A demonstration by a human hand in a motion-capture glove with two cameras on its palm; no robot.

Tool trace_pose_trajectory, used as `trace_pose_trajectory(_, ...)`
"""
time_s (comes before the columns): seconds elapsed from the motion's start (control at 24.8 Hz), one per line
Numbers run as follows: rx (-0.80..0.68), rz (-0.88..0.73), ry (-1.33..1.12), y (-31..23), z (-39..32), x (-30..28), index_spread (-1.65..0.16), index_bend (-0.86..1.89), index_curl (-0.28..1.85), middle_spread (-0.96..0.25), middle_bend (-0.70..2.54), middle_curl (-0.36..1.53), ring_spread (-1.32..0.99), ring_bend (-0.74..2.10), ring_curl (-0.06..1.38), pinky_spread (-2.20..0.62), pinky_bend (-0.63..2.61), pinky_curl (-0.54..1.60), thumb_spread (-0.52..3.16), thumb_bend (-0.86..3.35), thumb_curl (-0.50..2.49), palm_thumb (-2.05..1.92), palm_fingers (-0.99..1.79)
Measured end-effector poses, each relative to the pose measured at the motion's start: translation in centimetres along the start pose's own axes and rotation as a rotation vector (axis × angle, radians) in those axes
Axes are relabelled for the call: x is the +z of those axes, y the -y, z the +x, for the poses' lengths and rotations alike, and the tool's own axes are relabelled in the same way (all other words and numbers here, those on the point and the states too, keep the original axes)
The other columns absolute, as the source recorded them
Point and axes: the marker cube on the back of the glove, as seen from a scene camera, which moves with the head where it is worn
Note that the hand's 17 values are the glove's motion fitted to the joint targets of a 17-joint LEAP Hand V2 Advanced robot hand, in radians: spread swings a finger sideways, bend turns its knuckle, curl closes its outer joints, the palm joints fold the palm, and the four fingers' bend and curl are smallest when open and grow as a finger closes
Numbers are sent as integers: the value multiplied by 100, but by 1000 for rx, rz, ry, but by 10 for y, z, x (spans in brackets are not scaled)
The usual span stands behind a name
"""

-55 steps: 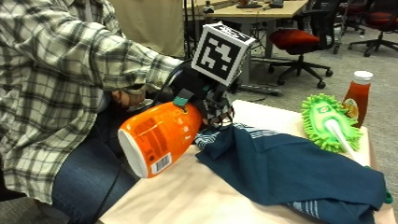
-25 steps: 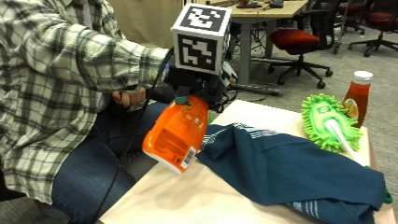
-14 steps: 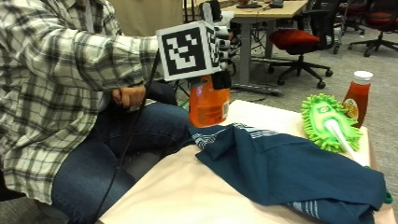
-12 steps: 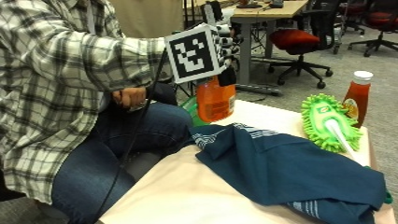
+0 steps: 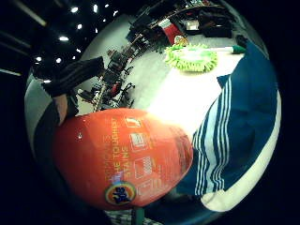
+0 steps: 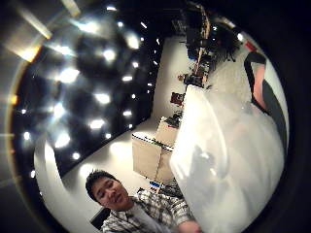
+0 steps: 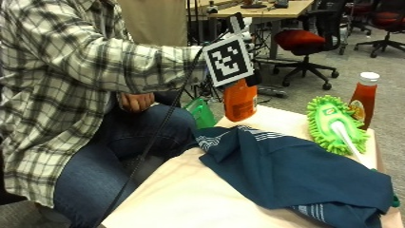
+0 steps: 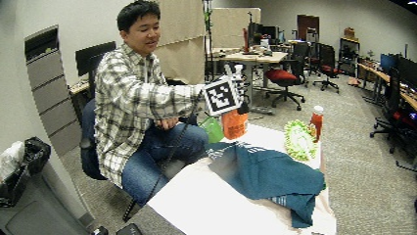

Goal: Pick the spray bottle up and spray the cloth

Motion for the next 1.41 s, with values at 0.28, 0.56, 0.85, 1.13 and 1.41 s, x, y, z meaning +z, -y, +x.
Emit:
trace_pose_trajectory(0.28, 23, 20, -6, 24, 29, 30, -29, 33, 66, -11, 63, 51, -23, 60, 49, -11, 28, 41, -7, -2, 76, 109, 128)
trace_pose_trajectory(0.56, 58, 28, -25, 28, 51, 46, -29, 33, 66, -11, 63, 51, -22, 59, 49, -11, 28, 41, -6, -2, 77, 109, 128)
trace_pose_trajectory(0.85, 82, -60, -10, 22, 61, 50, -29, 32, 67, -11, 63, 51, -22, 59, 49, -10, 28, 42, -6, -2, 77, 109, 128)
trace_pose_trajectory(1.13, 118, -140, 18, 13, 64, 42, -29, 26, 65, -12, 60, 51, -20, 53, 48, -3, 25, 41, 6, -3, 78, 109, 111)
trace_pose_trajectory(1.41, 121, -173, -151, -16, 78, 4, -33, 11, 57, -11, 39, 45, -11, 44, 47, 13, 20, 43, 47, -8, 74, 90, 40)
